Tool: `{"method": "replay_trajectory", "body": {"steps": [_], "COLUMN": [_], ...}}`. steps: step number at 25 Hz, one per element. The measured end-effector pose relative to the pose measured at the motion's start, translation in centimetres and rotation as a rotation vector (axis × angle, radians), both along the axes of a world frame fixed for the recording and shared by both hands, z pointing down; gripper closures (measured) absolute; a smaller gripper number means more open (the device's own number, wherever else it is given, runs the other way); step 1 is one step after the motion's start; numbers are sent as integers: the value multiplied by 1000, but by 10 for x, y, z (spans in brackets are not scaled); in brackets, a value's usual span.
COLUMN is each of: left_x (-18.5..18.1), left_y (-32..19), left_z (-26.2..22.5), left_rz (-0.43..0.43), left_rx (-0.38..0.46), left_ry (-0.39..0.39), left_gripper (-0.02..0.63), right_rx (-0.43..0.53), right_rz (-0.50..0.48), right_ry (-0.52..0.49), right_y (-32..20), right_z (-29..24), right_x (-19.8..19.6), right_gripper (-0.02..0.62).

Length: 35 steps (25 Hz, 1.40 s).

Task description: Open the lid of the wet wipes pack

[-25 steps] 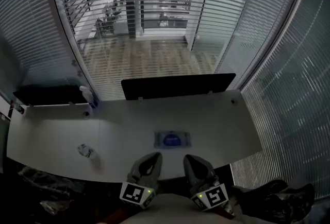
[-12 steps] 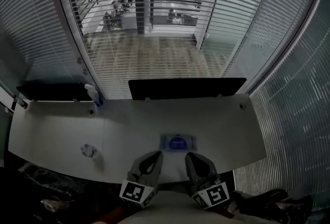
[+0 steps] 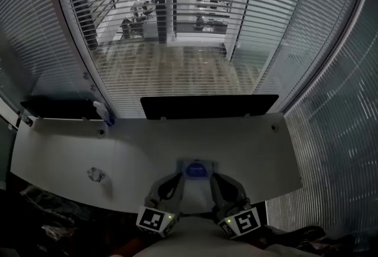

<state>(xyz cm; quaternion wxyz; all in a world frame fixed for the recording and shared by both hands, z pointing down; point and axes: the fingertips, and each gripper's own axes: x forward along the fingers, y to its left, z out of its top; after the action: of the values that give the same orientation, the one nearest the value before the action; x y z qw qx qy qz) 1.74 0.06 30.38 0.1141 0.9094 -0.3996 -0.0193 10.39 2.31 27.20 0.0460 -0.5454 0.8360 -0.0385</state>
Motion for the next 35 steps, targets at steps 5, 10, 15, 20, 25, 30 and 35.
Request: {"method": "replay_trajectory", "body": {"steps": [5,10,15,20,25,30,35], "left_x": [23,33,32,22,19,14,13], "left_y": [-1,-5,-15,-14,-18,-28,-34], "left_z": [18,13,16,27,27,30,54], "left_rz": [6,14,3,-15,-35,-35,-24], "left_rx": [-5,-10,0,-29,-35,-28,-63], "left_ry": [-11,-14,-26,-27,-30,-42,-75], "left_gripper": [603,603,604,603,603,603,603], "right_rx": [2,-2,-9,-21,-16,-18,-46], "right_rz": [4,1,-9,-22,-39,-68,-85], "right_ry": [-14,-10,-5,9,29,71,135], "right_y": [-3,-8,-18,-22,-28,-35,-43], "right_z": [13,4,11,16,16,21,41], "right_x": [20,30,31,23,23,17,16], "right_gripper": [594,595,595,594,594,595,594]}}
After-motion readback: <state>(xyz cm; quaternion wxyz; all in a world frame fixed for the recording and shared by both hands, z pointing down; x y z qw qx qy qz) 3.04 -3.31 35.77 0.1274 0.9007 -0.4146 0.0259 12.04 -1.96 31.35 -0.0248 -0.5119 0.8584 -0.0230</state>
